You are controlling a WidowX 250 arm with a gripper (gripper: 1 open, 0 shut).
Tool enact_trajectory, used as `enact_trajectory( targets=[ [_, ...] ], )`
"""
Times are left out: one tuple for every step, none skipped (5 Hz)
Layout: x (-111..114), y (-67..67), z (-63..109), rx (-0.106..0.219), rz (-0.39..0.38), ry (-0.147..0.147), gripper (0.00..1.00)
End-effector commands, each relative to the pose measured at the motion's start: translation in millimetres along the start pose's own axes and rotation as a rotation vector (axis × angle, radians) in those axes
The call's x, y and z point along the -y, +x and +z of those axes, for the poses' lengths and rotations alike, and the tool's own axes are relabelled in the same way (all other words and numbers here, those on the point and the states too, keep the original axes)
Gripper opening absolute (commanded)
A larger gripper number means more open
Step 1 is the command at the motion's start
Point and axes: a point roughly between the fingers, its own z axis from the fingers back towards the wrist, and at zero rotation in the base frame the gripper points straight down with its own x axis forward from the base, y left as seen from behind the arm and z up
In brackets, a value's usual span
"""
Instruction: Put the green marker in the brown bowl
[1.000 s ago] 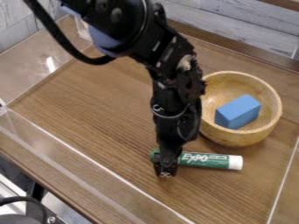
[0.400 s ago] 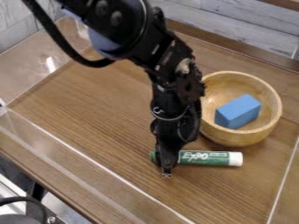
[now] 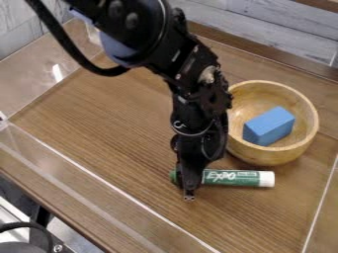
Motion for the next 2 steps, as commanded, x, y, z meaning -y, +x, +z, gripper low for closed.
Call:
enact_trajectory(
  targets=[
    [-1.9, 5.1, 2.0, 0.014, -0.012, 0.015, 0.00],
    [-2.2, 5.1, 1.1, 0.014, -0.011, 0.016, 0.00]
  ],
)
